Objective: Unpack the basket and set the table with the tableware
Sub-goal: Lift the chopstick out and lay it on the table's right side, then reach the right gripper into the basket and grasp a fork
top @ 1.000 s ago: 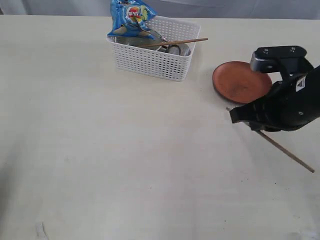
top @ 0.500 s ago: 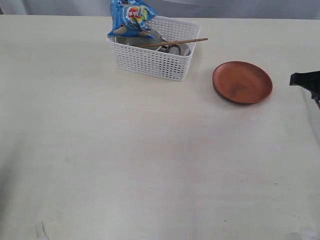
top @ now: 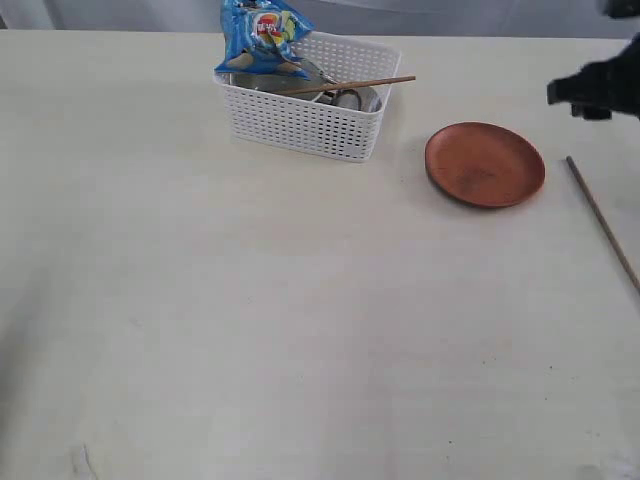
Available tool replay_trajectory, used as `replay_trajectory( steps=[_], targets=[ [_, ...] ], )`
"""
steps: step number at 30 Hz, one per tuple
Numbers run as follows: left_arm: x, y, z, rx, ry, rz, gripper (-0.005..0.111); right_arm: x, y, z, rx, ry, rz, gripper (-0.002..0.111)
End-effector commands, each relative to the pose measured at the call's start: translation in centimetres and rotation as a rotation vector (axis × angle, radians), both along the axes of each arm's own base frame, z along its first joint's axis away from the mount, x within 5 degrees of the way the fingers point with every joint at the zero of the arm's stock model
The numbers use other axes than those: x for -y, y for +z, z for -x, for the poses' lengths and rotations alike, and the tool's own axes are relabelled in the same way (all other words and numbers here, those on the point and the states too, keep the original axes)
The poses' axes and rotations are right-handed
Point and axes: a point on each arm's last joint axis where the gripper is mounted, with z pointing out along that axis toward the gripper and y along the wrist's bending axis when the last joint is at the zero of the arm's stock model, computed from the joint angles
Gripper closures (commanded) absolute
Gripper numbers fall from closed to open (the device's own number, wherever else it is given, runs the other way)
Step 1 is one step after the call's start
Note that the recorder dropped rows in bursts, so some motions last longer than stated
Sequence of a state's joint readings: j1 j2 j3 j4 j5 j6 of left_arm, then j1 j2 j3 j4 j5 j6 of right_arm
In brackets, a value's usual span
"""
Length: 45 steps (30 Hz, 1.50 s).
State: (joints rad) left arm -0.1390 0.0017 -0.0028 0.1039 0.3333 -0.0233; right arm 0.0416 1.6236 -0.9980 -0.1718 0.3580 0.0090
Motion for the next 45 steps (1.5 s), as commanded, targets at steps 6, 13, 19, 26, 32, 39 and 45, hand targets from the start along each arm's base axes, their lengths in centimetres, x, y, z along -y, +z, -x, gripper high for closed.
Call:
replay_trajectory(
  steps=[6,13,19,26,32,39,45],
  targets=[
    [0.1,-0.1,0.0,0.001,-0.007,0.009,0.107,-15.6,7.2,-3.4,0.028,0.502,-0.173,0.055],
    [0.1,-0.1,0.0,0.001,-0.007,0.009,0.107,-24.4,6.0,-6.8,0.035,0.648,-0.227,0.055],
    [0.1,-0.1,0.0,0.001,-0.007,0.009,0.107,-27.6,2.9,-9.4,0.040,0.598,-0.289,0.059],
    [0.1,-0.1,0.0,0.001,-0.007,0.009,0.107,-27.4,0.9,-10.9,0.044,0.526,-0.198,0.060],
    [0.1,-0.1,0.0,0.001,-0.007,0.009,0.107,-27.5,0.7,-11.3,0.089,0.518,-0.202,0.061],
    [0.1,-0.1,0.0,0.001,-0.007,0.009,0.107,-28.1,-1.1,-11.3,0.050,0.524,-0.199,0.080],
    [0.1,-0.1,0.0,0.001,-0.007,0.009,0.107,-28.9,-1.1,-11.1,0.085,0.540,-0.200,0.074]
  ],
)
